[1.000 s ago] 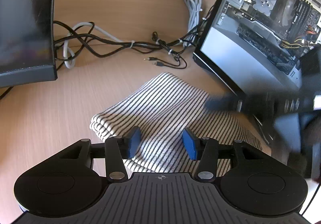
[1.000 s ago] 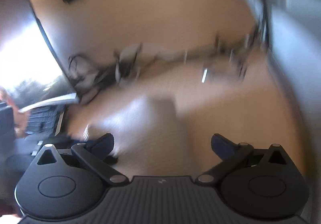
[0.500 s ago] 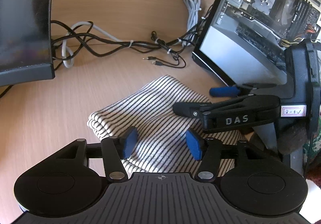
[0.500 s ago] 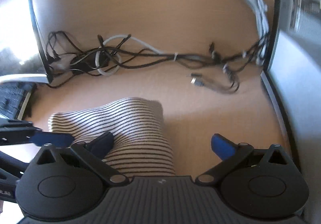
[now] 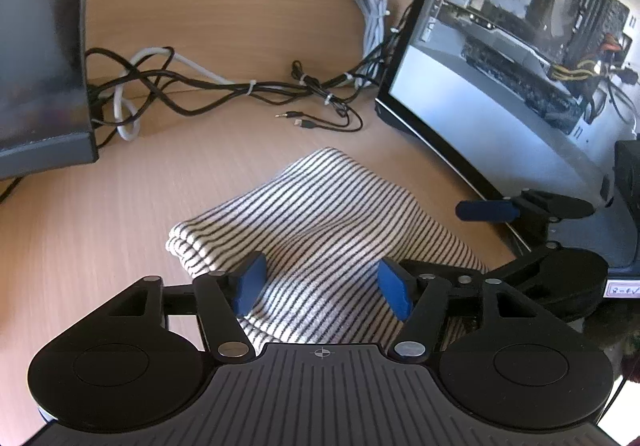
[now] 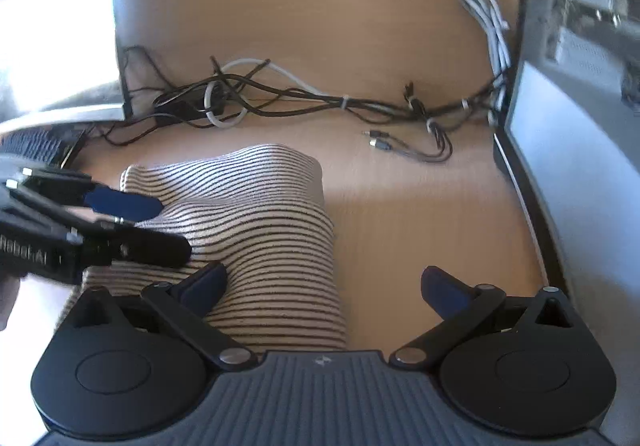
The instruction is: Fold clothes
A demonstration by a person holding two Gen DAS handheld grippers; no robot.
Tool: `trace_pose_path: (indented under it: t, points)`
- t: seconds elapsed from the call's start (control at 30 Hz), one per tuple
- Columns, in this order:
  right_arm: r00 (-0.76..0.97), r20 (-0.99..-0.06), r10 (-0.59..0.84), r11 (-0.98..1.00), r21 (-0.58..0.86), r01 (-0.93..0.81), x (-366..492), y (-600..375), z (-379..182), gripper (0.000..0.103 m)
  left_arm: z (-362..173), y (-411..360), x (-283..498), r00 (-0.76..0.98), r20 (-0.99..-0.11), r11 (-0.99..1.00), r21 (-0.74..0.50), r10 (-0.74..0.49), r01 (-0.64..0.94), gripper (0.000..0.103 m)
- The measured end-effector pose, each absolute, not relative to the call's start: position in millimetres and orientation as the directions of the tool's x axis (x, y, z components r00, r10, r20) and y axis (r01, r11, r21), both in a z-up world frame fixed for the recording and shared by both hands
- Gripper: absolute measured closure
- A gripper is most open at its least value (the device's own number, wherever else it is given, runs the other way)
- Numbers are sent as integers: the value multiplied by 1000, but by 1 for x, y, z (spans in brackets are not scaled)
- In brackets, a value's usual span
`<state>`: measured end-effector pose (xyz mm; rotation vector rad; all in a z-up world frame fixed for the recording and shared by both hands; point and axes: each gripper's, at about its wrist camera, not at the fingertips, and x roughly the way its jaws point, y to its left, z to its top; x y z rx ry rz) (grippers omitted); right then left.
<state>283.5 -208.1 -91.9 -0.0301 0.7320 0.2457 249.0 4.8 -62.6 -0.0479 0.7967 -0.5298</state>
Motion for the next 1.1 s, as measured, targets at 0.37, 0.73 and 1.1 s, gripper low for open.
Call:
trace_pose_path:
  t: [0.37,0.73,1.1]
  points:
    - [770,-589,244,965,71,-251,310,-222,-62,32,-62,5,245,590,-663,876,-236,-461,420,32]
    - [767,-605,213,977,116,-180,313,-227,-74,18,-62,9,239,595,-659,877,-232,-459,421,31]
    - [727,-648,226,974,157,-163,268,-230,-89,18,-62,7,243,582,-657,866,-242,-478,438,25]
